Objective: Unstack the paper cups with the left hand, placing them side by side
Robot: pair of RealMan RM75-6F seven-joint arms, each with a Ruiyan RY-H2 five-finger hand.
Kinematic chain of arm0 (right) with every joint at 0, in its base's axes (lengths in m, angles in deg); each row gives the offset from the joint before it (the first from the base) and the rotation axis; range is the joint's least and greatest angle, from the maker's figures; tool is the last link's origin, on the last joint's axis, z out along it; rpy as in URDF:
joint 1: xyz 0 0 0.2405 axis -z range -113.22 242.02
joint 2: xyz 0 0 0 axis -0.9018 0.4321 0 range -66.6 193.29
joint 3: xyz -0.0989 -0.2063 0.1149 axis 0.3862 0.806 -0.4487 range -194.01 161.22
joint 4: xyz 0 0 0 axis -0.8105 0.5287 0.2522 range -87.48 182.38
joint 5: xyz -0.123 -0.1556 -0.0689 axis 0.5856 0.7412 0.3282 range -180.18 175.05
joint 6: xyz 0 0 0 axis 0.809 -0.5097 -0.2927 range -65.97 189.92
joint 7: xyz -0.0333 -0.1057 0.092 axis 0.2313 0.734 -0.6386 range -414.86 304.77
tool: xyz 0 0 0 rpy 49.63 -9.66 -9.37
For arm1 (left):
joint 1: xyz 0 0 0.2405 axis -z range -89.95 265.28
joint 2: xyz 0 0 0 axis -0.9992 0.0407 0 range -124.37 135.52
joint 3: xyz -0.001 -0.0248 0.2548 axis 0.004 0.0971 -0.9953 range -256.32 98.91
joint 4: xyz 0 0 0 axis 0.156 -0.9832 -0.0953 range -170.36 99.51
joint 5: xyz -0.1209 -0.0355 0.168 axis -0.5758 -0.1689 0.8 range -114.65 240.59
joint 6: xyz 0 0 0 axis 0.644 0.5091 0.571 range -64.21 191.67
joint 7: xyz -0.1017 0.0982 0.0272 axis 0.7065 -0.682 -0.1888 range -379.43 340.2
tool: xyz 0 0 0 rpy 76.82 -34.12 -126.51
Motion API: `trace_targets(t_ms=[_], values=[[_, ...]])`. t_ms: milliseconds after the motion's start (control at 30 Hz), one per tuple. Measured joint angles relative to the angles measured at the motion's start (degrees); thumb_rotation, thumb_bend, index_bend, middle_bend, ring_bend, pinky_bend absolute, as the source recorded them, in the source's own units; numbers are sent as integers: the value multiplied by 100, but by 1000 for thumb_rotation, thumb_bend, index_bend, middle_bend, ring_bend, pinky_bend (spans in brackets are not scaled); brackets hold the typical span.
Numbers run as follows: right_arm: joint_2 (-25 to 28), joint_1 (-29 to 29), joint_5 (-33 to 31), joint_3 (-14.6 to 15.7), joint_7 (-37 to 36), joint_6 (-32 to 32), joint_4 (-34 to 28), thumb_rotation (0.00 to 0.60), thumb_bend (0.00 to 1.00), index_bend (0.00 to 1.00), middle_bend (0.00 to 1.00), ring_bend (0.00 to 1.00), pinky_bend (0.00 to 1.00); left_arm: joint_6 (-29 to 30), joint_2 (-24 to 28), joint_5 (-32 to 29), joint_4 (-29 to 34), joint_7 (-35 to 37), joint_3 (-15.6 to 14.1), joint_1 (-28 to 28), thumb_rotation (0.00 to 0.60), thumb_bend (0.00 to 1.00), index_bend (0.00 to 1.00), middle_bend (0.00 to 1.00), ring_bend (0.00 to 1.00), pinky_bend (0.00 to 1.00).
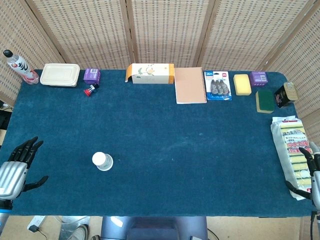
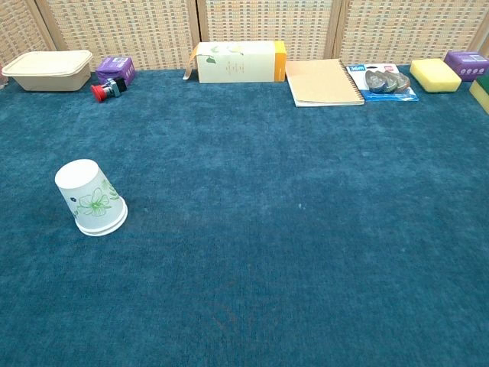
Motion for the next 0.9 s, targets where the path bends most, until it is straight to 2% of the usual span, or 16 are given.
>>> trace_targets(t_ms=[233,533,733,900], values=[[24,13,3,-1,-45,-22,-23,600,160,125,19,0,9,-37,-30,8,-2,-127,-11,2,600,172,0,0,0,79],[19,46,-106,-64,67,-97,12,600,160,125,19,0,5,-381,-108,25,243,-862,20,206,600,171,0,0,0,79],[-5,64,-130,-85,134,-142,5,600,159,125,19,0,0,-1054,-79,-318,774,-1839,150,570,600,170,0,0,0,79],[46,68,-107,-74,-64,-112,-2,600,159,126,19,0,0,-1901,-115,-1147,1157,-2652,365,1111,600,170,0,0,0,79]])
